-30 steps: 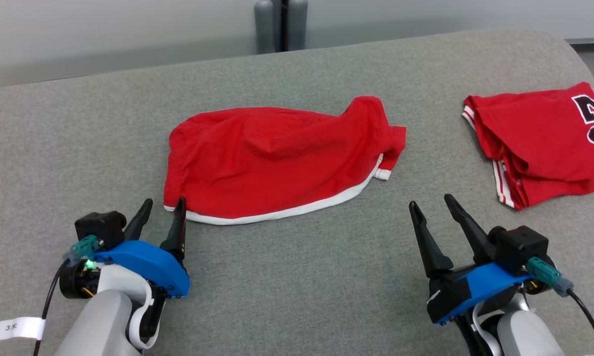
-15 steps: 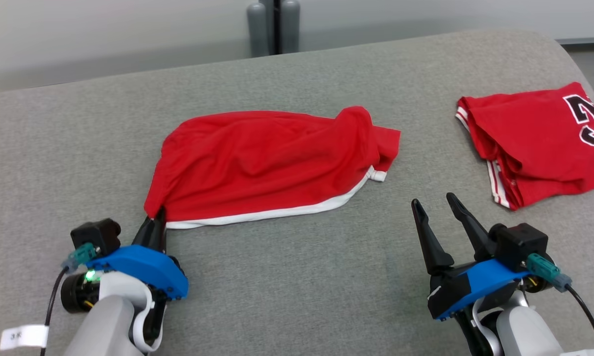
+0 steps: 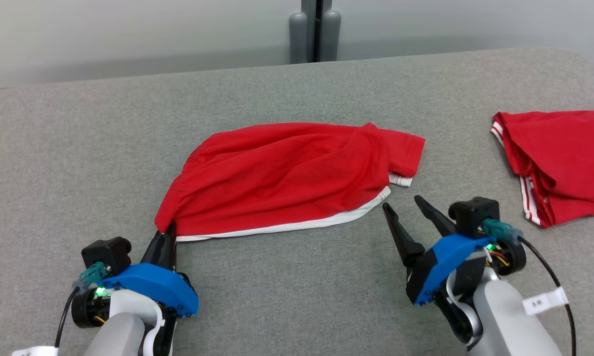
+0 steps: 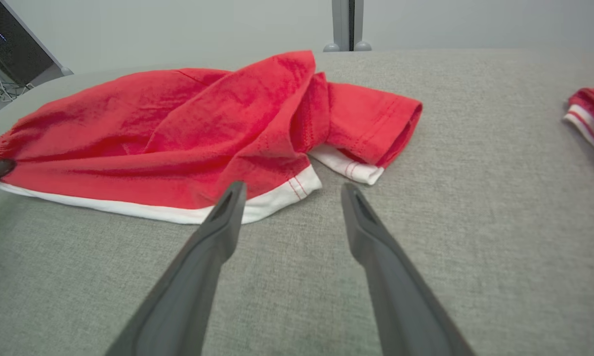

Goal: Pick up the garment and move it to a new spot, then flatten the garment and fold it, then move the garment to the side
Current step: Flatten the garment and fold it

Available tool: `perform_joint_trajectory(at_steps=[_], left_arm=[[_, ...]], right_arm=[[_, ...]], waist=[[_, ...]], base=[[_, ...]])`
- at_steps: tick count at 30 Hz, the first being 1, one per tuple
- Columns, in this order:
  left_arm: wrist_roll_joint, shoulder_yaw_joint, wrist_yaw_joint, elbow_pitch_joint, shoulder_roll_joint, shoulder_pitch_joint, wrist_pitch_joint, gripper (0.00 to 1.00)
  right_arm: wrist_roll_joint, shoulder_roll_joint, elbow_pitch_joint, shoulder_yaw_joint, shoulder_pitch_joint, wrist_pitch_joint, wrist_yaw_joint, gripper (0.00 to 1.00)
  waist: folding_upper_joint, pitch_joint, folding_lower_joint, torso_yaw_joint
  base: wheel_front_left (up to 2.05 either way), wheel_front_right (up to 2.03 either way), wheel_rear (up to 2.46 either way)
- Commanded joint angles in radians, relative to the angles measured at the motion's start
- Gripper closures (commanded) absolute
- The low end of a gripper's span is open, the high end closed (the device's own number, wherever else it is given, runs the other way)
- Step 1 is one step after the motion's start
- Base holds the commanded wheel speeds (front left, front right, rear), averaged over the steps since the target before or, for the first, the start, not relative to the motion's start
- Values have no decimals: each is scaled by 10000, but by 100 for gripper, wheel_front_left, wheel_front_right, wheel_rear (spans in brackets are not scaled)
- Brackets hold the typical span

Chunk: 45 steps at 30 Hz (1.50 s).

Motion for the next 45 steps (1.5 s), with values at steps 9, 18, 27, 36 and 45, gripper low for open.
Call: perform_joint_trajectory(at_steps=[9,18,27,36,45], left_arm=[[124,-225,-53,-325,-51,-256,69,100],[157,-439,-157,-408,-94,-547,108,100],[-329,13,-256,-1005,-191,-117,-585,100],[-1283,738,-300,-3846,-182,734,-705,100],[-2077,818,343,-7460,385,421,1441,100]], right_arm=[[-121,-17,2218,68,-1533,-208,6,0],[-168,-17,4014,531,-2530,-413,6,100],[566,-29,3248,397,-2024,-1342,6,100],[196,-34,-1023,-886,-455,-564,5,100],[46,-23,-5597,-1578,74,1258,6,100]], waist=[[0,369,0,388],[0,719,0,635],[0,256,0,322],[0,-431,0,-168],[0,-309,0,-241]], base=[[0,0,0],[0,0,0],[0,0,0],[0,0,0],[0,0,0]])
